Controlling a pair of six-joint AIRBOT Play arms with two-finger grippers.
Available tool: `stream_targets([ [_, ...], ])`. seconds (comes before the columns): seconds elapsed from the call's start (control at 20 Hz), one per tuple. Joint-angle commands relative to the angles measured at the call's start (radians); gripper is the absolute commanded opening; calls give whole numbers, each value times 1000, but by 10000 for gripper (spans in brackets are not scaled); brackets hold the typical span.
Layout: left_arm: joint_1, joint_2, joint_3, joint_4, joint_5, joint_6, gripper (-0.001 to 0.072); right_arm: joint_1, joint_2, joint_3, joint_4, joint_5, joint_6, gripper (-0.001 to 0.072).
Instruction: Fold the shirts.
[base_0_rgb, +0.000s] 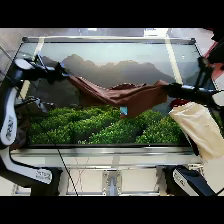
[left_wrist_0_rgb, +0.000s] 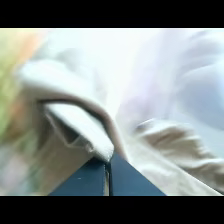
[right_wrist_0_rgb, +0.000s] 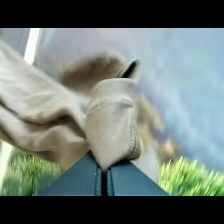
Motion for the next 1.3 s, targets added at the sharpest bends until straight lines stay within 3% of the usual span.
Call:
stream_targets([
  [0.0,44,245,82,-124,11,216,15,-1,135,167,-164,36,88,27],
  [0.15,67,467,130,-106,53,299,15,-1,259,306,-238,32,98,26],
  [0.4,66,698,159,-68,194,332,13,0,325,537,-294,21,121,24],
  [0.6,65,711,156,-5,66,329,12,0,267,579,-250,12,120,24],
  [0.85,-14,524,152,436,-82,122,12,1,3,522,-157,154,120,25],
  [0.95,-57,397,121,539,-92,90,13,0,-117,429,-155,148,120,25],
  [1.1,-106,175,98,650,47,12,13,2,-308,272,-130,30,119,25],
  [1.25,-113,-39,99,656,256,-153,13,3,-500,177,-61,-199,119,25],
])
